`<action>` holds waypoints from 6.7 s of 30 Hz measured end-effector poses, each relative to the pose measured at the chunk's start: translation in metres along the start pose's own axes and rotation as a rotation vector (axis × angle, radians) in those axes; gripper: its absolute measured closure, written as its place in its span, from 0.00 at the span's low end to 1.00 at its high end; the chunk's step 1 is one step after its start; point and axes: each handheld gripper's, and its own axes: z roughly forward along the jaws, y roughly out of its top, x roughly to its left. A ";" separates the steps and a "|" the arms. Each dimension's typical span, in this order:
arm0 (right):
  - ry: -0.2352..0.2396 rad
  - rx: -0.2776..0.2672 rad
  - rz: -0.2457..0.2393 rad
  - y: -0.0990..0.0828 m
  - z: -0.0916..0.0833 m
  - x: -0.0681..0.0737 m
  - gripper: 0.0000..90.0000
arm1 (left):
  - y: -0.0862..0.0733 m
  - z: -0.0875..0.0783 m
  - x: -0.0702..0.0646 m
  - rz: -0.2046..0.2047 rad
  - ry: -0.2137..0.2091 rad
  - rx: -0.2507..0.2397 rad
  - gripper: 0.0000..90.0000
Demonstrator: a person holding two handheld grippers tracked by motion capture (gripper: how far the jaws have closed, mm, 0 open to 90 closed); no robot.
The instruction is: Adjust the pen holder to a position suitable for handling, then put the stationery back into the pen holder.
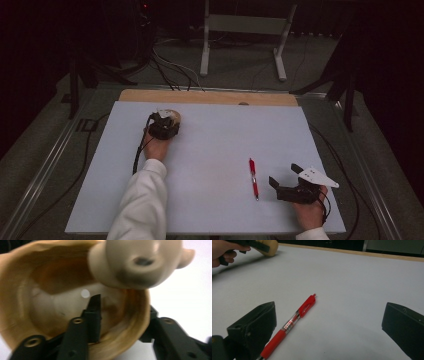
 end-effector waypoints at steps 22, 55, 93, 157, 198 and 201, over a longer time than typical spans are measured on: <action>-0.001 0.001 -0.001 0.000 0.000 0.000 0.00 | -0.007 -0.024 -0.006 0.056 -0.071 -0.034 0.92; 0.009 0.013 -0.002 -0.001 0.003 0.002 0.00 | -0.037 -0.069 -0.067 0.292 -0.277 0.044 0.91; 0.013 0.015 -0.008 0.000 0.004 0.005 0.00 | -0.031 -0.101 -0.101 0.490 -0.430 0.114 0.78; 0.008 0.020 -0.005 -0.001 0.004 0.005 0.00 | -0.087 -0.170 -0.014 0.112 -0.124 -0.257 0.00; 0.054 0.404 -0.108 -0.007 0.023 0.060 0.86 | -0.126 -0.186 0.000 0.056 0.003 -0.252 0.00; 0.064 0.409 -0.076 -0.006 0.024 0.056 0.90 | -0.127 -0.187 0.000 0.059 0.004 -0.248 0.00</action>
